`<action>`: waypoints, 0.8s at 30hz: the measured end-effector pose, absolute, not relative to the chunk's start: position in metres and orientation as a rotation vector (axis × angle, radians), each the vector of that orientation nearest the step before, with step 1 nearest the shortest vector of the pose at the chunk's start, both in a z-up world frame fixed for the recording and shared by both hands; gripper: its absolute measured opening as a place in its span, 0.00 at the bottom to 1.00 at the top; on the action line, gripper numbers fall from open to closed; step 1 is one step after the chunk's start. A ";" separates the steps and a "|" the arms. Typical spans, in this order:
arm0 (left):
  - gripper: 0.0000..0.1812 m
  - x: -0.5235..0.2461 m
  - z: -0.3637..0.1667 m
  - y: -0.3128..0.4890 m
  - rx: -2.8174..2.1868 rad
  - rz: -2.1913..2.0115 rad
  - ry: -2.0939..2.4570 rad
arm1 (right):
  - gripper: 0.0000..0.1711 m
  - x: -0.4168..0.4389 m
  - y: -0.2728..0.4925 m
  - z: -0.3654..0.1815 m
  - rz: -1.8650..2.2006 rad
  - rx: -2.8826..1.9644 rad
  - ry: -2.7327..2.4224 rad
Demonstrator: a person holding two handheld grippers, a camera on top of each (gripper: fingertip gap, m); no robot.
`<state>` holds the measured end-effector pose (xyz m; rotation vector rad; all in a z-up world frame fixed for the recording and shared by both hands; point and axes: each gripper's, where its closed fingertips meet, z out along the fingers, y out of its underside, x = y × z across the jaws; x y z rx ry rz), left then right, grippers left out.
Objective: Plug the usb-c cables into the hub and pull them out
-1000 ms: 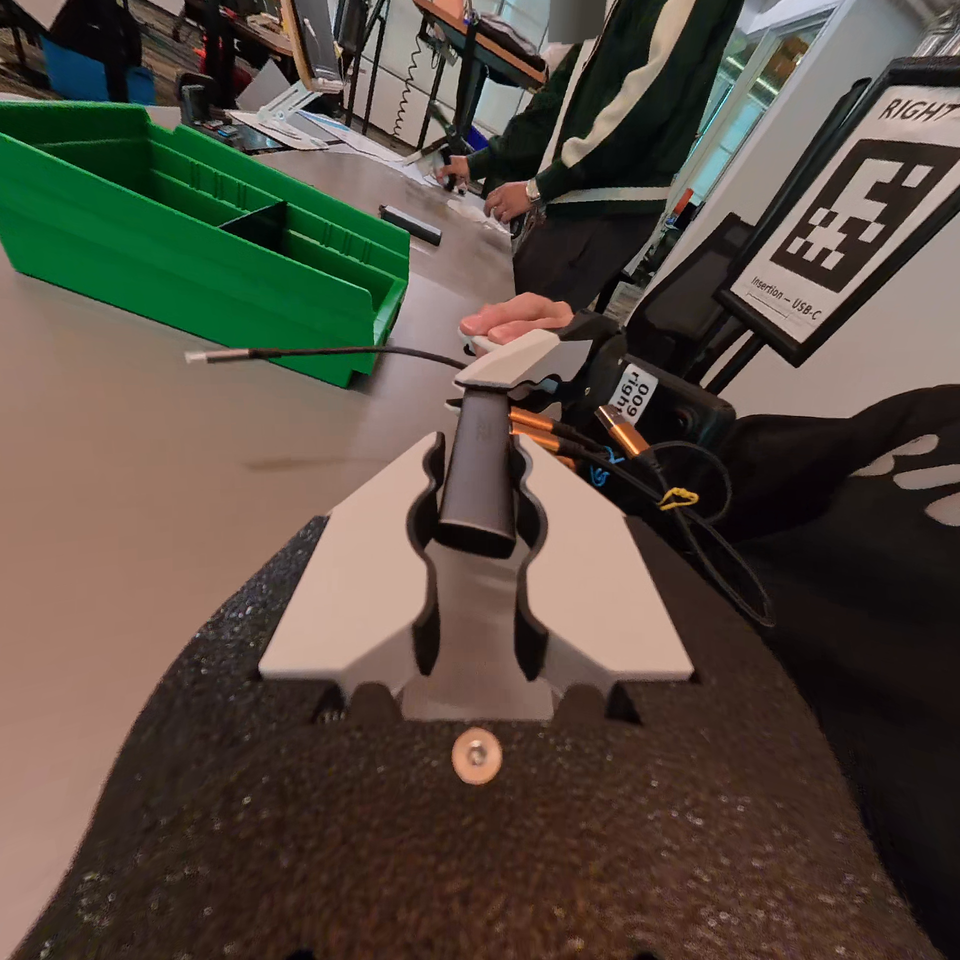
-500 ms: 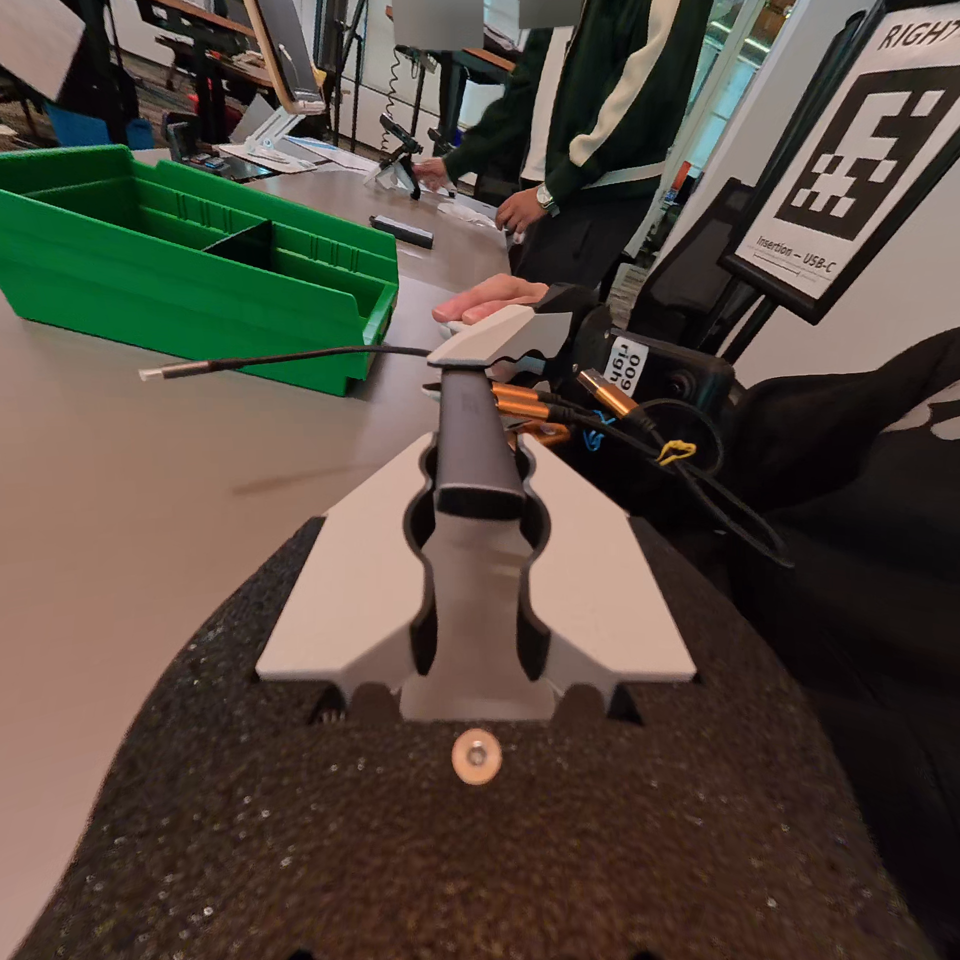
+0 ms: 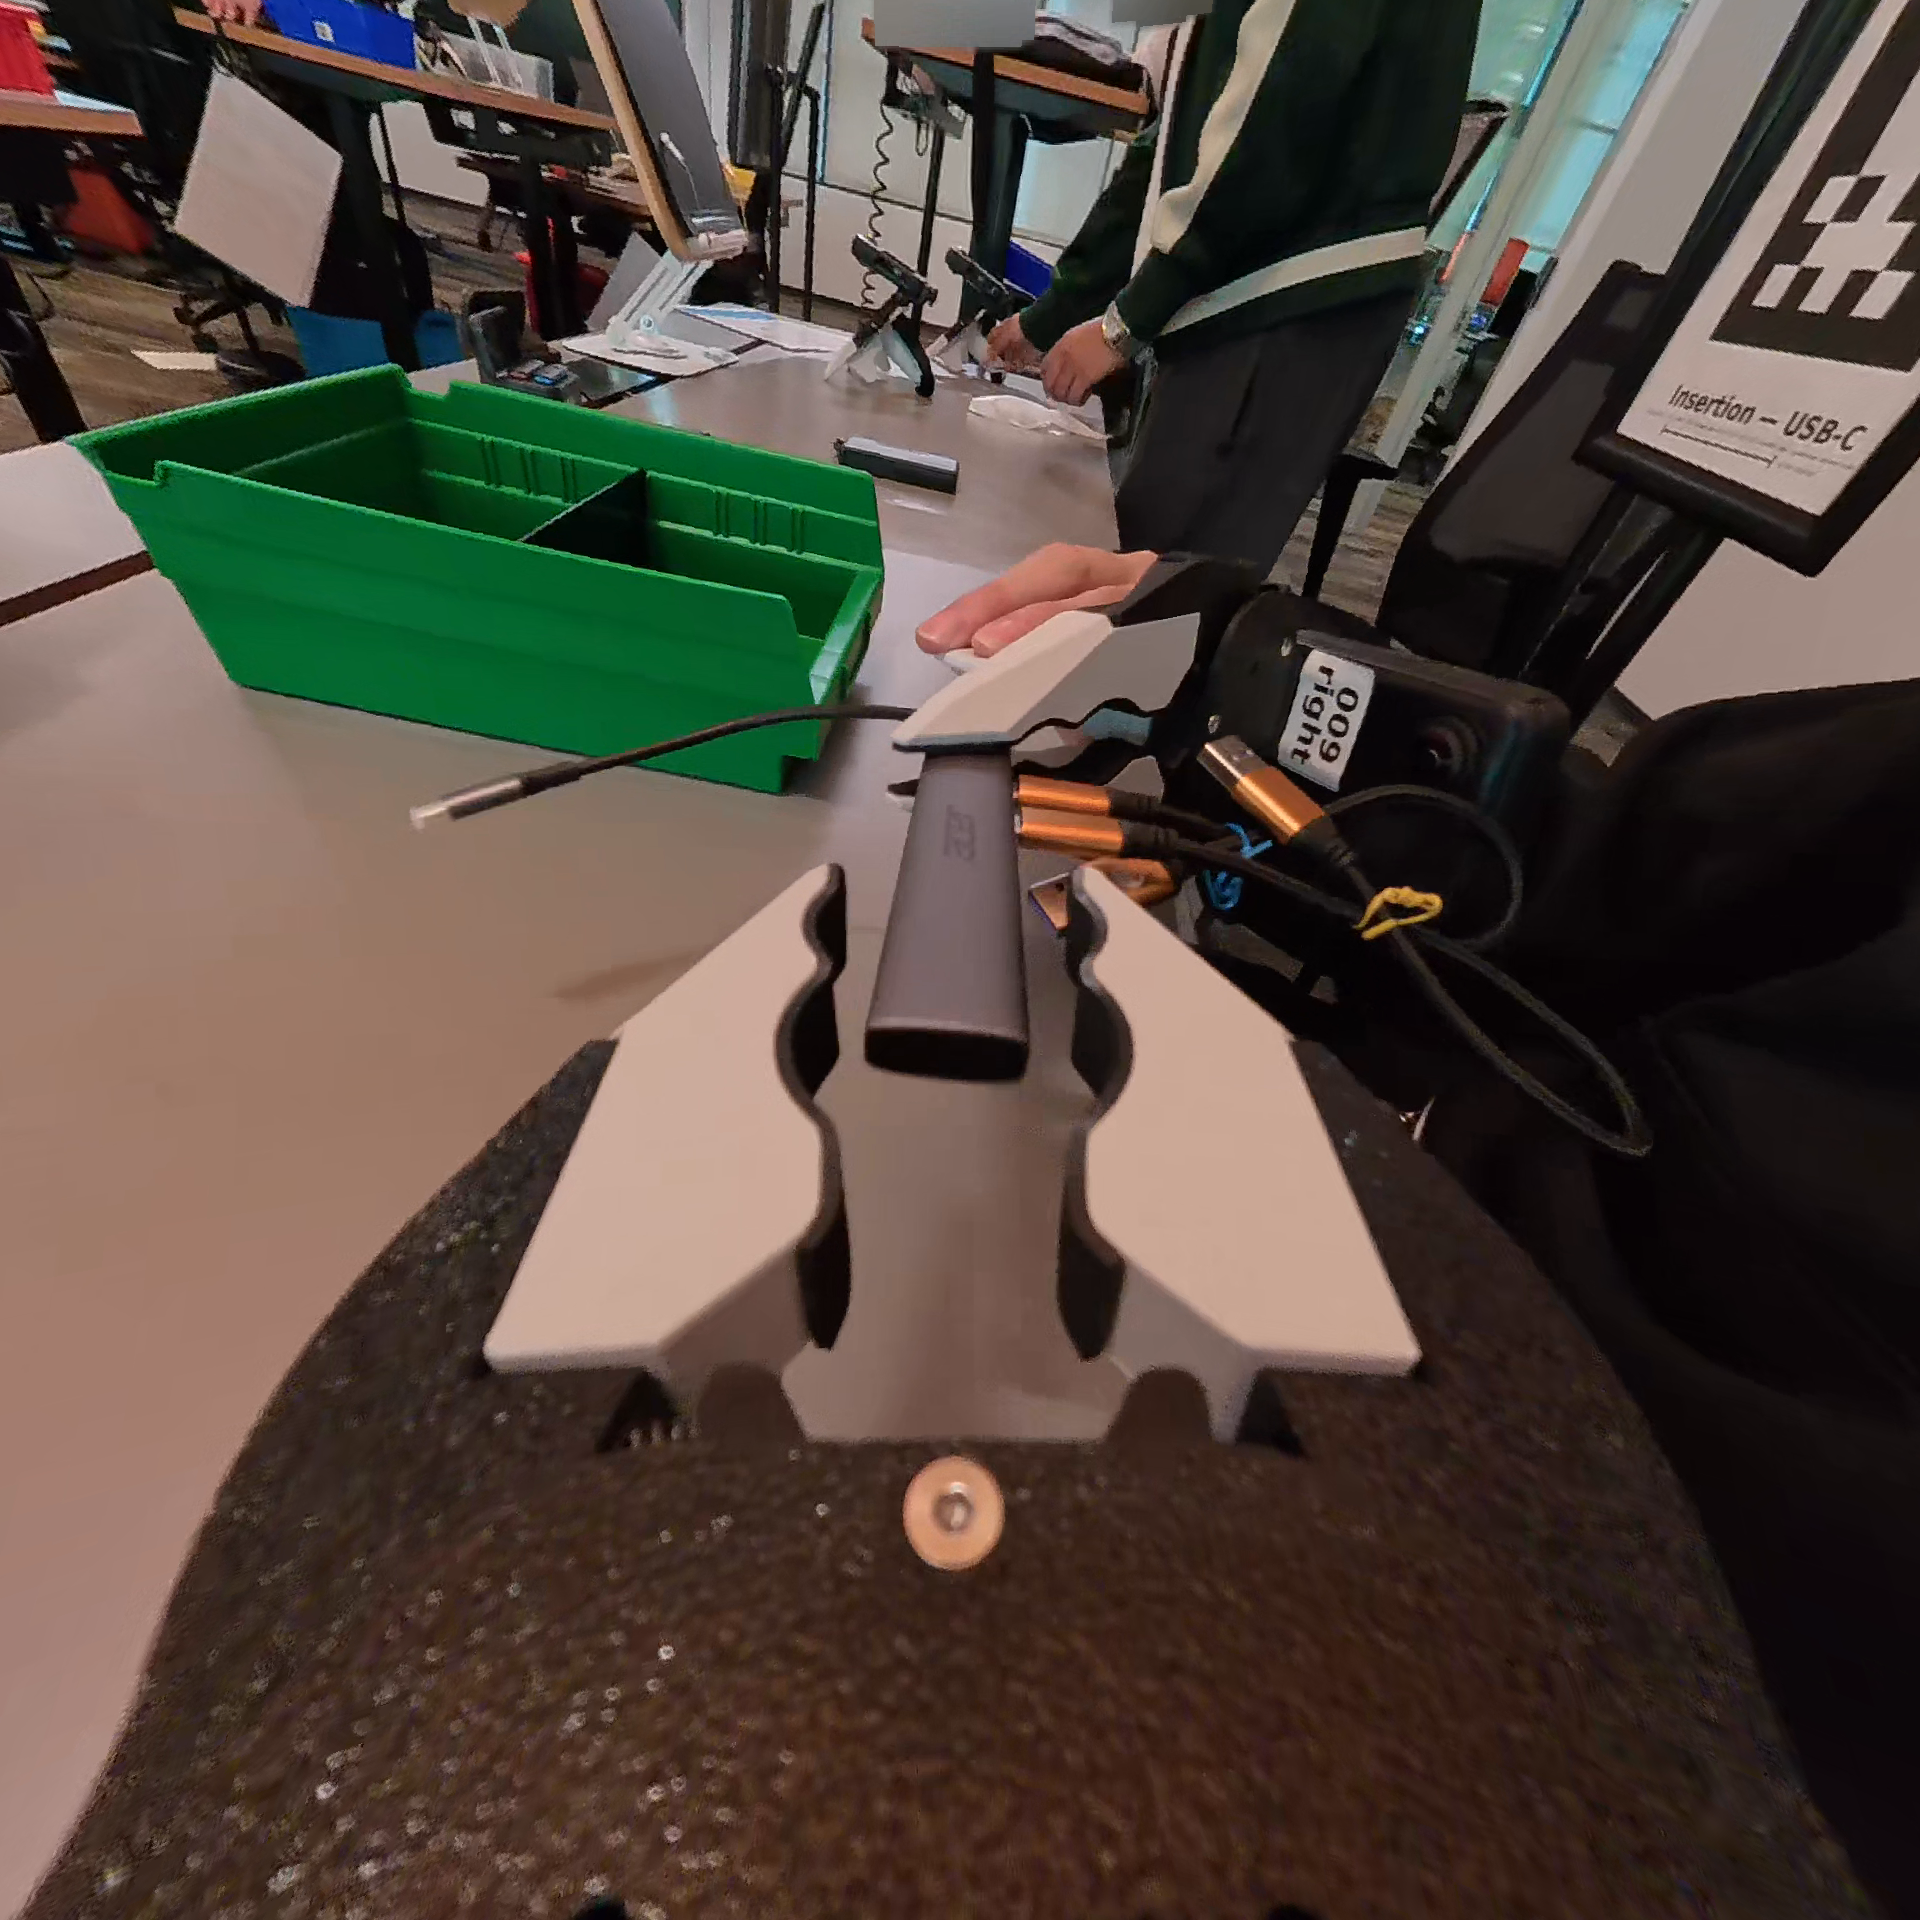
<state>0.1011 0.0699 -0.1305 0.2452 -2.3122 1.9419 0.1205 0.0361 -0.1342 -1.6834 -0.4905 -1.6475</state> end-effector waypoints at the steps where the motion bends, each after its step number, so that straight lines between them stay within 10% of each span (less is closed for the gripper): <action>1: 0.21 0.101 -0.130 0.070 0.246 1.942 -2.304 | 0.04 0.121 0.036 -0.133 -1.658 -1.675 -0.488; 21: 0.12 0.105 -0.150 0.057 0.321 1.960 -2.350 | 0.06 0.132 0.027 -0.139 -1.627 -1.702 -0.414; 24: 0.12 0.128 -0.151 0.063 0.478 2.056 -2.404 | 0.19 0.146 0.008 -0.138 -1.553 -1.735 -0.260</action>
